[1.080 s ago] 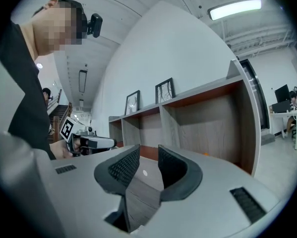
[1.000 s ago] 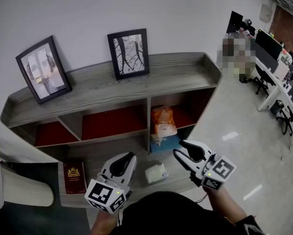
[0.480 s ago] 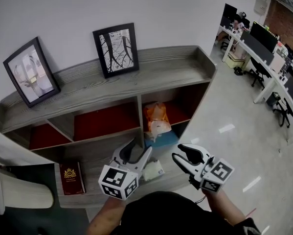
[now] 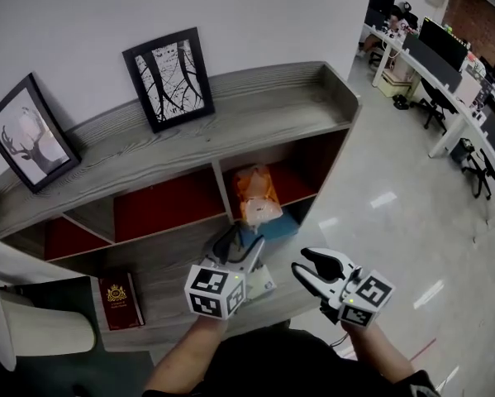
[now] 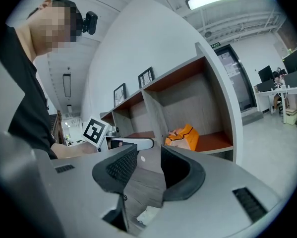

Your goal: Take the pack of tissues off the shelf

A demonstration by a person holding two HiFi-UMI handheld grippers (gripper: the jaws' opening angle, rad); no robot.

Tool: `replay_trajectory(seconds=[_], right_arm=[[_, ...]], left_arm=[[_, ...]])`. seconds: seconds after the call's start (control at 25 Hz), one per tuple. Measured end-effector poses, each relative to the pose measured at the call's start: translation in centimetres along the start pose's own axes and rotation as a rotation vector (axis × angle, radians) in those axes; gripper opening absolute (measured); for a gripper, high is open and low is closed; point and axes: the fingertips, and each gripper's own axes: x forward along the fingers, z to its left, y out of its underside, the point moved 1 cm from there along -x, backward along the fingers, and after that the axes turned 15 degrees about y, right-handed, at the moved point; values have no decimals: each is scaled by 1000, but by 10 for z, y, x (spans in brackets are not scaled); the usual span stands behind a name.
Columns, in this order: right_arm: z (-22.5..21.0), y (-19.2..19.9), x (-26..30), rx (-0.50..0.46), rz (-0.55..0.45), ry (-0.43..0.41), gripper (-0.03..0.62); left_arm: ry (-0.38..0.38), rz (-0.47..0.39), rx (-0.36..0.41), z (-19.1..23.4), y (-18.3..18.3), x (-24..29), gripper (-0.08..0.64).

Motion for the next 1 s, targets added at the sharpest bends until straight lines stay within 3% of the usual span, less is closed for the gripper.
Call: replay_trajectory(seconds=[0.32, 1.0], right_arm=[[-8, 14, 8, 36, 23, 19, 107], [-24, 36, -2, 96, 73, 18, 107]], left_arm=[[-43, 46, -20, 21, 15, 25, 252], [-157, 58, -106, 46, 34, 50, 264]])
